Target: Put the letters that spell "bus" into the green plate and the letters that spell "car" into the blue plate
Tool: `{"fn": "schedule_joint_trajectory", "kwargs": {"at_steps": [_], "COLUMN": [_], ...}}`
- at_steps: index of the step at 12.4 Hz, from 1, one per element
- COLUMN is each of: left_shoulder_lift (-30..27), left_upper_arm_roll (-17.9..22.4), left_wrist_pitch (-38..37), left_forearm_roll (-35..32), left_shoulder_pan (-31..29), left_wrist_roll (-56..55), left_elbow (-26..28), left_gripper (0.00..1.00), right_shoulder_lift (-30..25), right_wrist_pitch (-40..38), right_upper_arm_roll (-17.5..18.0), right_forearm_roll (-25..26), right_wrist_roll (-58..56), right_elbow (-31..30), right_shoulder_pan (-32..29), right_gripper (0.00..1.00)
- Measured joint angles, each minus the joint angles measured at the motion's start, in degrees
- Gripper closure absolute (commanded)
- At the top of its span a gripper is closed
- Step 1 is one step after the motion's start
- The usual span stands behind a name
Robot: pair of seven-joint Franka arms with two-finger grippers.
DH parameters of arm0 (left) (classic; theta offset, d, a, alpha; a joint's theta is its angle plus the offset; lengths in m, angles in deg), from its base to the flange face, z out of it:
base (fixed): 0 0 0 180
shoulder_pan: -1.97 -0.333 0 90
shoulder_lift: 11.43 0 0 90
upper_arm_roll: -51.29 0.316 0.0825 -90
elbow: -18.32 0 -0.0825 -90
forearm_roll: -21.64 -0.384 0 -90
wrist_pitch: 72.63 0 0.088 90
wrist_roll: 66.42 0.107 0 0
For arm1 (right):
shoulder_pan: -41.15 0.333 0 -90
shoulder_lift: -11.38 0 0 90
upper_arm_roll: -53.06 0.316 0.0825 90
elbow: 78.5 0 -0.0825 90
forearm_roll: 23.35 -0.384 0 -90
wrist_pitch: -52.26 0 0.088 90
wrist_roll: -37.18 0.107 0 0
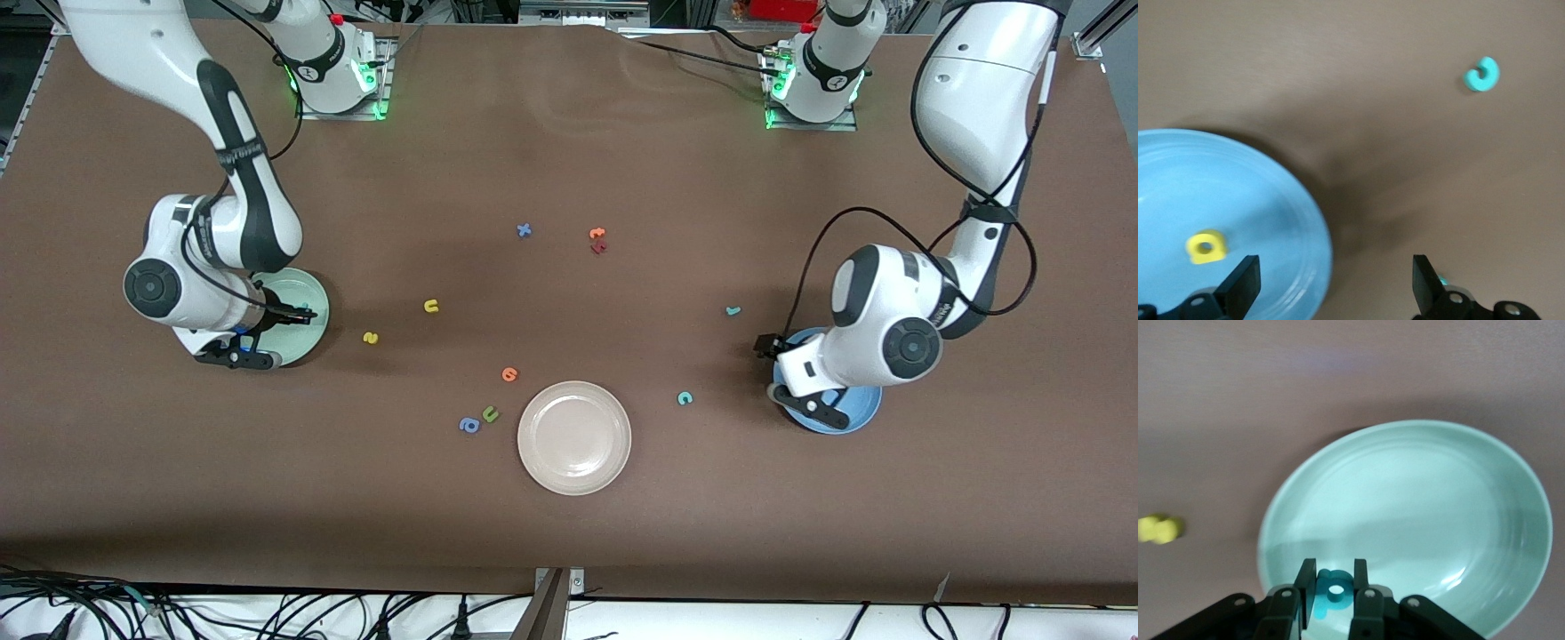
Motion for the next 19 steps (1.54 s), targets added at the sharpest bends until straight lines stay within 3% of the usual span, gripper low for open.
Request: {"fn": "schedule_joint_trajectory", "kwargs": {"at_steps": [1,2,3,6,7,10,14,17,18,19], "left_shoulder_lift": [-0.57,-1.38,-2.6,-7.38,-8.55,-9.85,-9.85,-9.83,-9.8,-9.77], "left_upper_arm_roll": [-0.62,-1.19,-1.4,-1.44,-1.37,-1.21,-1.25,-1.29,-1.3,-1.32], "left_wrist_pitch": [-0.01,0.0,0.41,7.25,9.61,15.51,18.95,21.76,23.0,23.69], "left_forearm_roll": [0.0,0.0,-0.35,-1.93,-1.95,-1.96,-1.96,-1.96,-1.96,-1.96], "left_shoulder_pan": [0.37,0.93,2.14,4.76,4.69,4.54,4.81,5.65,6.16,6.73], "left_wrist_roll": [-1.56,-3.71,-5.62,-9.0,-9.05,-9.05,-9.06,-9.06,-9.06,-9.06], "left_elbow": [1.06,2.56,4.68,14.18,17.15,22.88,25.31,27.05,28.01,28.69], "left_gripper": [0.0,0.0,0.0,0.01,0.07,0.1,0.14,0.15,0.18,0.31], "right_shoulder_lift": [1.45,2.36,2.73,2.0,1.35,-1.12,-1.5,-1.36,-1.22,-1.03], "right_wrist_pitch": [1.06,1.5,1.56,1.43,0.93,-4.98,-6.06,-5.5,-4.91,-4.33], "right_upper_arm_roll": [-0.01,-0.02,0.0,0.74,1.28,6.57,15.26,18.29,18.38,18.41], "right_forearm_roll": [0.0,0.0,-0.01,-0.06,-0.09,-0.11,-0.11,-0.11,-0.11,-0.11], "right_wrist_roll": [-2.32,-3.78,-4.52,-3.81,-1.61,11.55,26.1,29.67,31.13,32.89], "right_elbow": [0.03,0.06,0.07,0.92,1.7,5.5,6.69,6.7,6.69,6.69], "right_shoulder_pan": [-1.32,-2.41,-3.0,-2.63,-2.18,-0.8,0.0,1.51,2.74,3.9], "right_gripper": [0.68,0.05,0.01,0.01,0.01,0.01,0.01,0.01,0.01,0.01]}}
